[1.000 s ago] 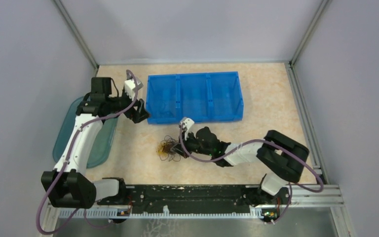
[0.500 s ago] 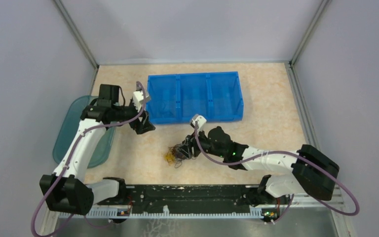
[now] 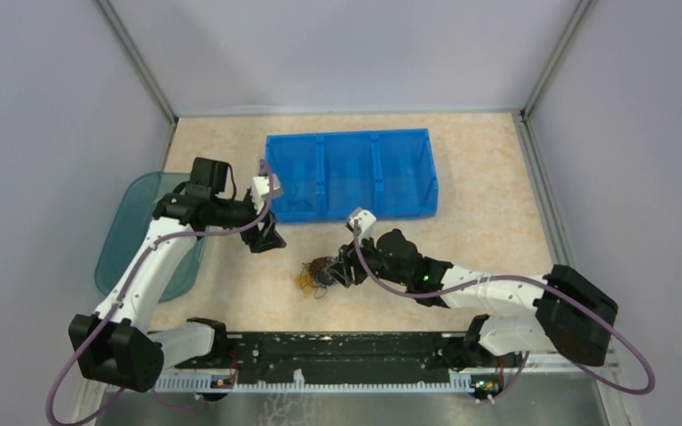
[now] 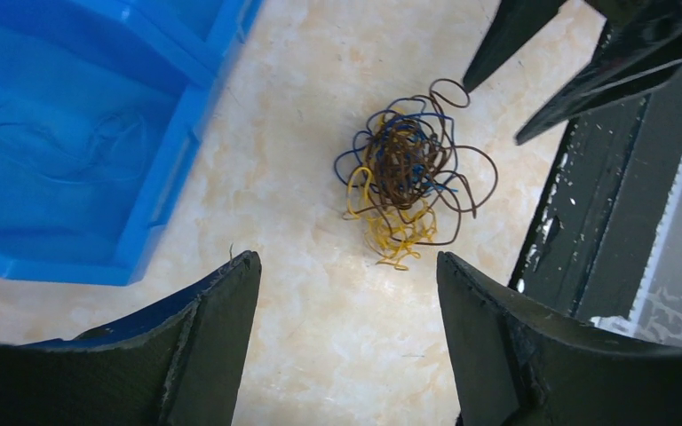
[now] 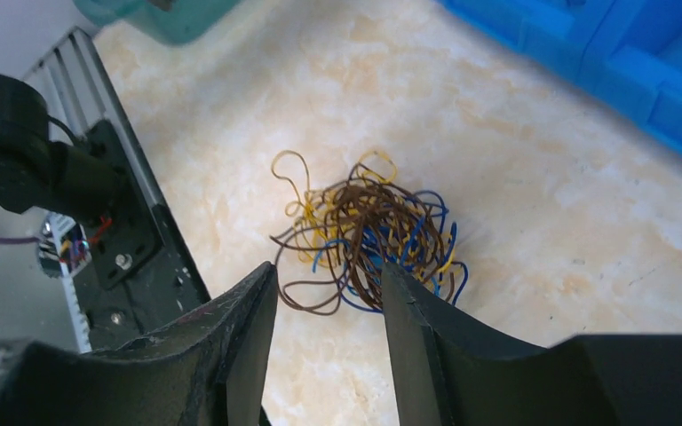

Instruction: Untangle the cables

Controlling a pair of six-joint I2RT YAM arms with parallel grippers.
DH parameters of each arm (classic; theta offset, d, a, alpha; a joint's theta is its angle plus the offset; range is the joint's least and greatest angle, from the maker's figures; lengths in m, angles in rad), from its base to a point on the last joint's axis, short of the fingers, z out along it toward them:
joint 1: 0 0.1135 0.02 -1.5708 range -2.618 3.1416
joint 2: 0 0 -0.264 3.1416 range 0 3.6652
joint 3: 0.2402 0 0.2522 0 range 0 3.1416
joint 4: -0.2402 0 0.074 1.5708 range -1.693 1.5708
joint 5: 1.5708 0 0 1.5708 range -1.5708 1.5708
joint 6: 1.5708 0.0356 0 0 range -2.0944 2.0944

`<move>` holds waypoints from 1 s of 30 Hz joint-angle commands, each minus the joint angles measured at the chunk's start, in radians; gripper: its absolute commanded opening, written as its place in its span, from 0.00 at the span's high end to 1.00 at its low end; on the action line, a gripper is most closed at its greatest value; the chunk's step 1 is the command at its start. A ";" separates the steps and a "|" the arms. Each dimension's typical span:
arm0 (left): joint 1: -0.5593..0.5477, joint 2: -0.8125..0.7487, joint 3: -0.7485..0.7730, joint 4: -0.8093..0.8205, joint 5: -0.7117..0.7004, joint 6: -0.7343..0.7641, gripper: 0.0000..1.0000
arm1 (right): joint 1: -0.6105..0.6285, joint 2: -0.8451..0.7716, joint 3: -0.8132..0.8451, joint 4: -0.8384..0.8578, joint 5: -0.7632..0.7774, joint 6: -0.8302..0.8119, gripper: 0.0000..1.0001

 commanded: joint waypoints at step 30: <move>-0.070 -0.054 -0.048 -0.016 0.031 0.020 0.24 | -0.113 0.250 -0.035 0.276 -0.208 0.053 0.70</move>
